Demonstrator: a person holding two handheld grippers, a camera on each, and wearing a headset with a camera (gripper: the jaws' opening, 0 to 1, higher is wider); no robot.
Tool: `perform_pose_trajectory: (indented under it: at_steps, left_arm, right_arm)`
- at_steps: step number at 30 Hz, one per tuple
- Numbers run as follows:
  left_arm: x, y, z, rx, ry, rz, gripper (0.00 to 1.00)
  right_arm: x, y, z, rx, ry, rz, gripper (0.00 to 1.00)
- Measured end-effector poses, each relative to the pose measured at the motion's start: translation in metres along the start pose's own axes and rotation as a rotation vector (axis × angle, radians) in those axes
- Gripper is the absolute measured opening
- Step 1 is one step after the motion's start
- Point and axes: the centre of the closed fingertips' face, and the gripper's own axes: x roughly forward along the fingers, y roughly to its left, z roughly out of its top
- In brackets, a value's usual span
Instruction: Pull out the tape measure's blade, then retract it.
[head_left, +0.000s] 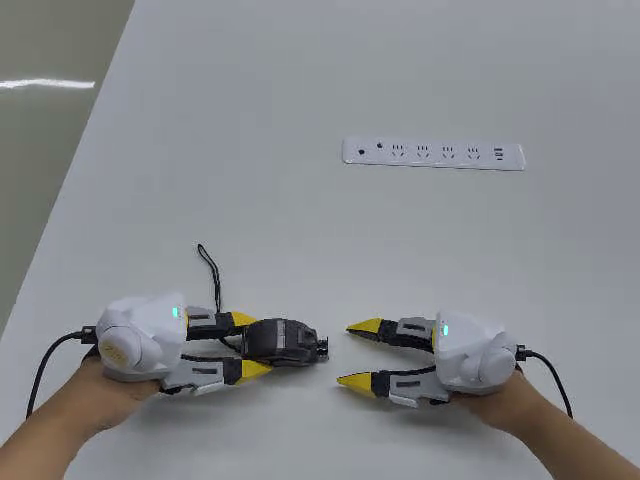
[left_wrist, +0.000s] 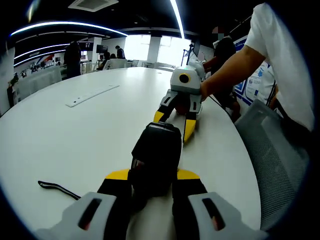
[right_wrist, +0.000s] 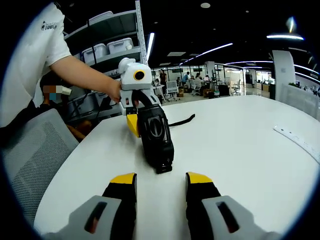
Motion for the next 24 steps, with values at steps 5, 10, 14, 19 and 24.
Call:
perform_pose_trajectory:
  at_steps: [5,10,14,19,24]
  left_arm:
    - [0.0,0.0,-0.001,-0.001,-0.002,-0.001,0.27]
    - [0.0,0.0,-0.001,0.0,-0.003,-0.003,0.27]
    - [0.0,0.0,-0.001,0.001,-0.004,-0.003,0.27]
    - [0.0,0.0,-0.001,0.001,-0.007,-0.004,0.27]
    - [0.0,0.0,-0.001,0.0,-0.008,-0.006,0.27]
  right_arm:
    - [0.003,-0.002,0.001,-0.013,-0.002,0.004,0.36]
    - [0.006,-0.003,0.001,-0.02,0.003,0.013,0.36]
    - [0.012,-0.001,0.002,-0.035,0.011,0.031,0.35]
    - [0.016,0.0,0.001,-0.049,0.025,0.041,0.33]
    - [0.019,-0.002,0.001,-0.059,0.034,0.044,0.32]
